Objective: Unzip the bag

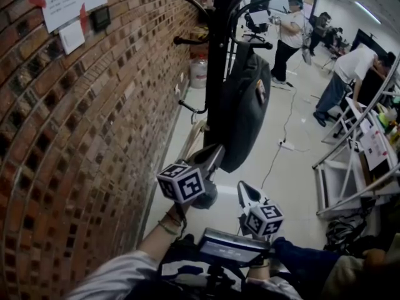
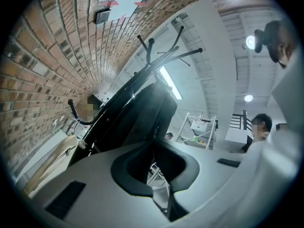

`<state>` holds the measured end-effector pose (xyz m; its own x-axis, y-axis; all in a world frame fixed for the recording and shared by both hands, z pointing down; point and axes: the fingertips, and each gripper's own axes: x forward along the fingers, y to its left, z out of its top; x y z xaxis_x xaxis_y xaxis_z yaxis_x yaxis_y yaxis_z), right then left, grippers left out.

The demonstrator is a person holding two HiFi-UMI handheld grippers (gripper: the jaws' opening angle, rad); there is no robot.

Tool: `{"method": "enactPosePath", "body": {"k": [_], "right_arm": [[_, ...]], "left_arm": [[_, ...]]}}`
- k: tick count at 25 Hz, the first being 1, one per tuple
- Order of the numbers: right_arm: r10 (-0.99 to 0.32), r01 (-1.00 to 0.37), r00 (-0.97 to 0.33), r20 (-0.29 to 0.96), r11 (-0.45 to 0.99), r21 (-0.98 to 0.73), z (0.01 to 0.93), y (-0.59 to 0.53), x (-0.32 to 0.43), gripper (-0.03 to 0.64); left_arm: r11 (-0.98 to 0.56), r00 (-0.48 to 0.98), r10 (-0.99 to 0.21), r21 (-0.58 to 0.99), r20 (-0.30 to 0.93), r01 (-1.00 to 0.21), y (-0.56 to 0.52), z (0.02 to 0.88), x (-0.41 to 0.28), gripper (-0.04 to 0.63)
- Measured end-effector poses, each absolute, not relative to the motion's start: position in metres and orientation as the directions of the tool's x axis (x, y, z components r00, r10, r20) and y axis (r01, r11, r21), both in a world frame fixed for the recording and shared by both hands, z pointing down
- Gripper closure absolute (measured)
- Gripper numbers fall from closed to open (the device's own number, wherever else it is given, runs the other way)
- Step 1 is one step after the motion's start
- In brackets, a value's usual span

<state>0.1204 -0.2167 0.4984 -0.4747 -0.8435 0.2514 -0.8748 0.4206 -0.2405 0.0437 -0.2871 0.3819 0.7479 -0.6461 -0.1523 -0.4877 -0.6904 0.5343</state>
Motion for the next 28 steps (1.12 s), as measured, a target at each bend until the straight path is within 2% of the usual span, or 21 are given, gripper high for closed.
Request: {"method": "enactPosePath", "body": {"k": [28], "right_arm": [[-0.827,-0.875,-0.481,0.292,0.428,-0.228,0.509,-0.218,0.112,0.626]], "left_arm": [[-0.618,0.760,-0.650,0.565,0.024,-0.546,-0.285,0.467,0.051,0.588]]}}
